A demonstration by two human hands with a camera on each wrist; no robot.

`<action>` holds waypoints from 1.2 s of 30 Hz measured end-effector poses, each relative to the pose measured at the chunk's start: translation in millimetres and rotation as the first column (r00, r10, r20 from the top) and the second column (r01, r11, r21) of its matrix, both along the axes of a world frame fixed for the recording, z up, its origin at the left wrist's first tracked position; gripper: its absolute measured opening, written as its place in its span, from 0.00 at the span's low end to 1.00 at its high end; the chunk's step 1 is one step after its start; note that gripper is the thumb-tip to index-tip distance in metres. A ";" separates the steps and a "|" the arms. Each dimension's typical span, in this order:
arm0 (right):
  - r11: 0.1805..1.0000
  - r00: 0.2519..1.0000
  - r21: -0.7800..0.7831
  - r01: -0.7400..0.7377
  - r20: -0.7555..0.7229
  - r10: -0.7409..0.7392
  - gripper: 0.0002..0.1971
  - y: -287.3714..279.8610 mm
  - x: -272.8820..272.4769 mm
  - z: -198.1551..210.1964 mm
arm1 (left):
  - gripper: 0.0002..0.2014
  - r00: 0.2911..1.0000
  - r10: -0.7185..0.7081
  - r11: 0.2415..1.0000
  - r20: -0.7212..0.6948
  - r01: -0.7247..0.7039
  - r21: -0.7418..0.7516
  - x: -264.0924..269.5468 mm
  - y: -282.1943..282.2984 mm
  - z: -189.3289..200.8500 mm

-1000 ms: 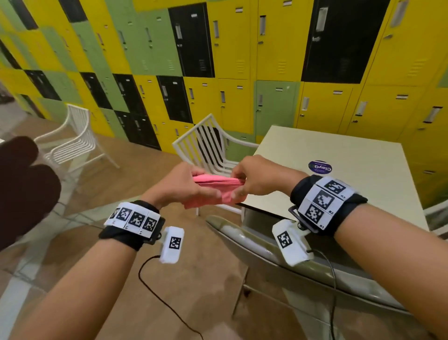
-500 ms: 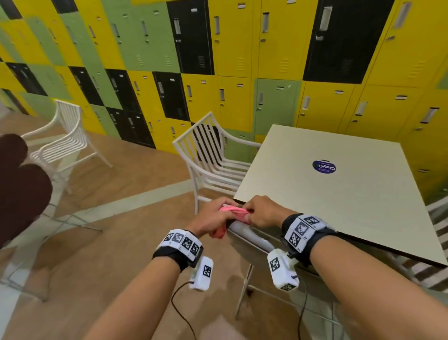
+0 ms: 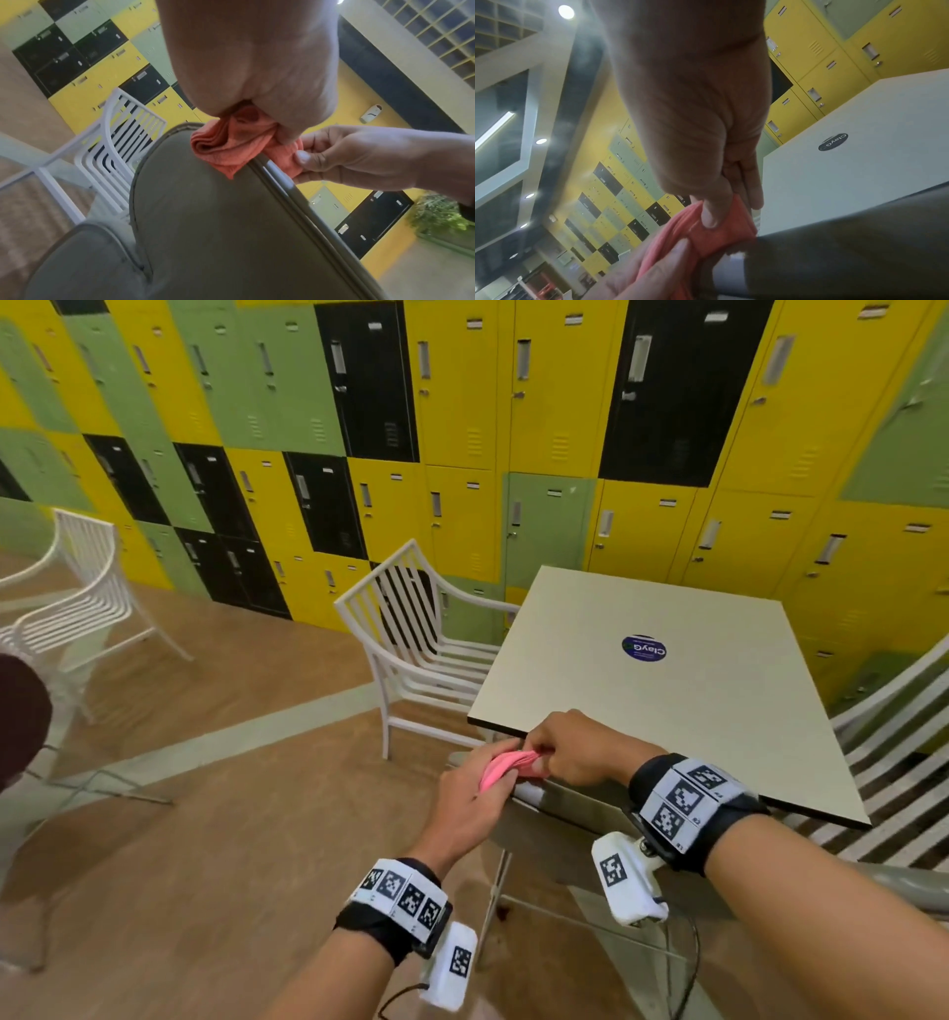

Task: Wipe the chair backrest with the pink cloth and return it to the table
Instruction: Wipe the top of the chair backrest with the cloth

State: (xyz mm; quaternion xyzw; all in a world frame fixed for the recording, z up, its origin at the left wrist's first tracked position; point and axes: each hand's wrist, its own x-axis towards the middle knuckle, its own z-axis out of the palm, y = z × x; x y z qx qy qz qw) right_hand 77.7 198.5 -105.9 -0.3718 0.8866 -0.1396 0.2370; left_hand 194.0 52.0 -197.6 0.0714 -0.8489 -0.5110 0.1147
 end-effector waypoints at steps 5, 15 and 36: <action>0.994 0.997 0.089 -0.066 -0.042 0.070 0.09 18.5 13.0 20.2 | 0.25 1.000 -0.014 0.999 0.010 0.013 0.036 21.3 33.4 -6.6; 0.991 0.968 -0.105 -0.078 -0.247 0.050 0.09 -7.0 26.8 63.8 | 0.16 0.999 -0.032 0.971 -0.006 0.033 0.237 0.7 -5.3 50.3; 0.908 0.920 -0.336 0.251 -0.210 -0.332 0.19 52.8 26.2 41.0 | 0.13 0.997 0.017 0.996 -0.069 -0.011 0.087 -7.7 63.2 27.9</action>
